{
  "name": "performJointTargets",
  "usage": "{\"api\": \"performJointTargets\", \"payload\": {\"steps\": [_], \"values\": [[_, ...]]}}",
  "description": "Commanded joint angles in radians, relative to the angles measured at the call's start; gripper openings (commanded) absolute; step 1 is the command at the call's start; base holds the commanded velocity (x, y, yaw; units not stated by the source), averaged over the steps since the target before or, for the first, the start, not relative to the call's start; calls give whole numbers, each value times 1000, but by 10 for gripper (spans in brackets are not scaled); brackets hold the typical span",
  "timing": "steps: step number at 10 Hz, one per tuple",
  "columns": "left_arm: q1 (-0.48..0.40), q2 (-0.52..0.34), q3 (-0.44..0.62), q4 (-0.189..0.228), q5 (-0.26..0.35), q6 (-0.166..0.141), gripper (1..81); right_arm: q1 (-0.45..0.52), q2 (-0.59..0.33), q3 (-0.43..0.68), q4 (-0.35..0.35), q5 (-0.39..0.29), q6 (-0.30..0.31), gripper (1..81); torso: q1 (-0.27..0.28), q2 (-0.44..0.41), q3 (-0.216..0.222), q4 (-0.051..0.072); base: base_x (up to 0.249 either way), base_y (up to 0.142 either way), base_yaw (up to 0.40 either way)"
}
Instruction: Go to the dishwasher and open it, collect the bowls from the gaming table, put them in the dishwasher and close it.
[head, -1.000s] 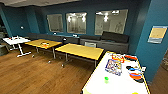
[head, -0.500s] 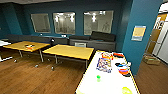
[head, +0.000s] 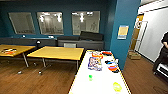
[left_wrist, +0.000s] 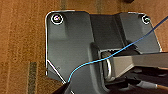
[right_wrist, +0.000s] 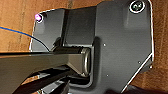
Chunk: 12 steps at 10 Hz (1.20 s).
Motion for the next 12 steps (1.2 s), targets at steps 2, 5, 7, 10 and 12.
{"api": "performJointTargets", "payload": {"steps": [2,5,7,10,12], "values": [[-47,-4,0,6,45,3,811,54,-5,5,-1,-51,-1,811,0,0,0,0,0,0,-338],[-47,-6,1,4,45,3,811,54,-4,5,-1,-51,-1,811,0,0,0,0,0,-21,-124],[-47,-6,1,3,44,3,811,54,-5,5,-1,-51,-1,811,0,0,0,0,0,0,0],[-47,-4,0,1,44,0,811,54,-5,5,-1,-51,-1,811,0,0,0,0,30,0,0],[-48,-4,-2,1,44,0,811,56,-5,4,0,-51,-1,811,-3,-2,0,0,118,0,0]]}}
